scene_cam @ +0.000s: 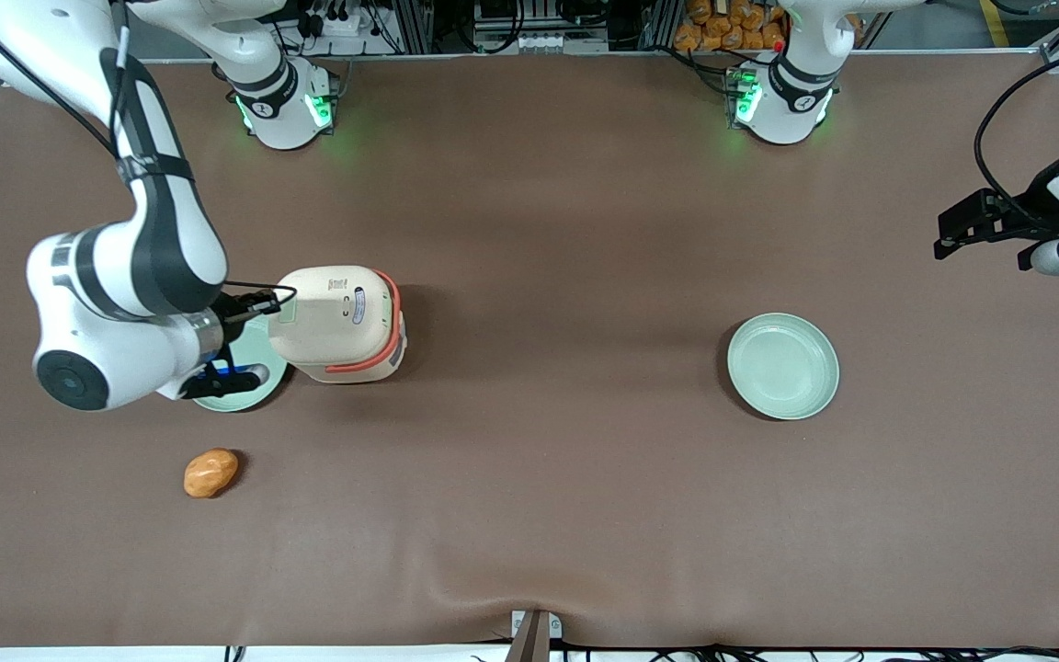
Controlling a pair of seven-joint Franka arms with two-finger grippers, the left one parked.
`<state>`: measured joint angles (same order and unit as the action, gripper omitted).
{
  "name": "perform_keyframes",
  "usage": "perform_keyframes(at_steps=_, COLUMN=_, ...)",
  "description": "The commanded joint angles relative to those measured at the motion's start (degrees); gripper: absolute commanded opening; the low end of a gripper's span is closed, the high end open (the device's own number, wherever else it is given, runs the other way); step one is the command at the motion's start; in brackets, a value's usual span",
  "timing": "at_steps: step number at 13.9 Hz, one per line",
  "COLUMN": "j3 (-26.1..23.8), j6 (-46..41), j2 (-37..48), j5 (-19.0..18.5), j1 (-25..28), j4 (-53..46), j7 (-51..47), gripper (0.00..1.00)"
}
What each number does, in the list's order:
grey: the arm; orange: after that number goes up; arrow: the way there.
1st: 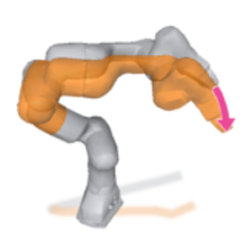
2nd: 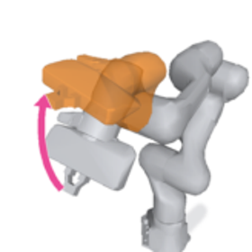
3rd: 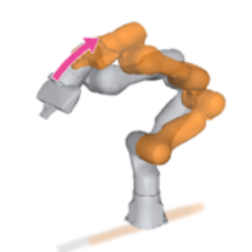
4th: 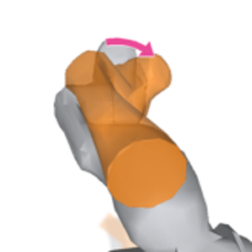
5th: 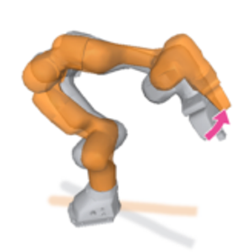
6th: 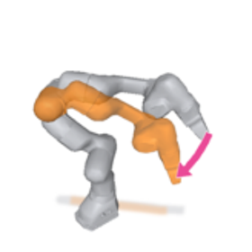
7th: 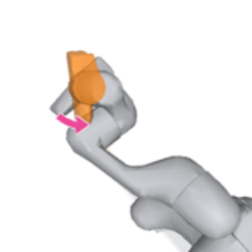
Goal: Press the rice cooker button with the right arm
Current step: 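Move the right gripper to the rice cooker's front button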
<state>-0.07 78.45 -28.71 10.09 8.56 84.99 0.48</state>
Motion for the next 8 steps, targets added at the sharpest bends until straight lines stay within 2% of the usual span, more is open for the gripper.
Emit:
perform_keyframes(at_steps=1, j3=0.33, j6=0.74, j2=-1.09, j5=0.81, j1=0.75, j4=-0.88, j7=0.05, gripper=0.00)
perform_keyframes(at_steps=8, j3=0.33, j6=1.53, j2=-3.02, j5=0.72, j1=0.93, j4=-0.88, j7=0.13, gripper=0.00)
